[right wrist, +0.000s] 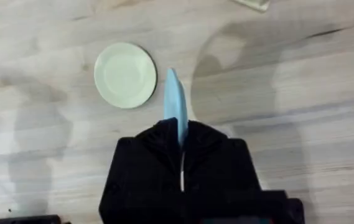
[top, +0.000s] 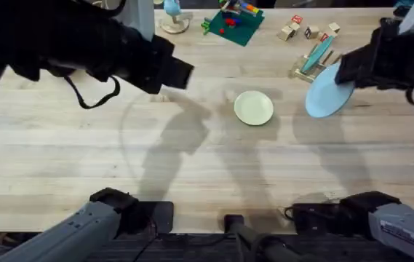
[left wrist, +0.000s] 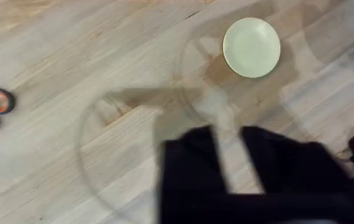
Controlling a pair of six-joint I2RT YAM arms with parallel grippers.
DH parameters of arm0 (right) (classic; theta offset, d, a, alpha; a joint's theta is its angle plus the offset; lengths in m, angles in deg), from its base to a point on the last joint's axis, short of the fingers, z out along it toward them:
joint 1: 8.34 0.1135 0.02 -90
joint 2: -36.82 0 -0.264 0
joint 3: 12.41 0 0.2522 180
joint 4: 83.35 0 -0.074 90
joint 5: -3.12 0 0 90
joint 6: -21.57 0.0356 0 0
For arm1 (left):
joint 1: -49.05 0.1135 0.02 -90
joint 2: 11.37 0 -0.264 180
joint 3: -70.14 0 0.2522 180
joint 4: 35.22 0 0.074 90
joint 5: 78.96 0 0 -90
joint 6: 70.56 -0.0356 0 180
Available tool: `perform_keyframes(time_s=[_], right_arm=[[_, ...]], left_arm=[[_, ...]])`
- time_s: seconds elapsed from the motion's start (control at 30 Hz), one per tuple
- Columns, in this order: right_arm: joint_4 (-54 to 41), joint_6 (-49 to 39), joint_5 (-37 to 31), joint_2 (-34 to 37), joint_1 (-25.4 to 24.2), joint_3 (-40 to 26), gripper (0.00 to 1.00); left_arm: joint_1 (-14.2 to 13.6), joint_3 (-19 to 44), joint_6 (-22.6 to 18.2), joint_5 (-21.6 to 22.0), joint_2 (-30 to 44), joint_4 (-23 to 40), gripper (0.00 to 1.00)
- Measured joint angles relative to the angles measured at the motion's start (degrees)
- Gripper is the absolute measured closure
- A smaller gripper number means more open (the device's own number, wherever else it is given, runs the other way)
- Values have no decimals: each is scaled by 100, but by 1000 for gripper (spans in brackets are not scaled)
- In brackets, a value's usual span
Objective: Pick up the plates from the table one by one and place each into a slot on the dish rack.
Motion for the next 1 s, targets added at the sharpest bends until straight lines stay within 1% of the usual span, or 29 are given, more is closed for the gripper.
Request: perform_keyframes(time_s=[0.07, 0.13, 0.17, 0.2, 0.4, 0.53, 0.63, 0.8, 1.0], right_arm=[[-25, 0, -60, 0, -2, -99, 972], [-53, 0, -115, 0, -2, -160, 972], [-63, 0, -134, 0, -2, -170, 972], [-72, 3, -152, 0, -2, -174, 972], [-342, 146, -436, 15, -2, -286, 972], [-467, 260, -579, 162, -11, -658, 972], [-635, 360, -743, 439, -13, -1056, 972], [-860, 466, -992, 1127, -37, -1797, 972], [-854, 592, -1137, 1973, -274, -2623, 972]], left_arm=[[0, 0, 3, 15, 9, 5, 477], [0, 0, 4, 20, 13, 13, 142], [2, 0, 30, 19, 13, 17, 46], [2, 0, 27, 21, 13, 17, 18], [0, 0, 29, 22, 13, 17, 6], [0, 0, 28, 22, 13, 16, 6], [0, 0, 27, 22, 12, 17, 6], [0, 0, 27, 22, 13, 17, 6], [2, 0, 30, 22, 13, 17, 6]])
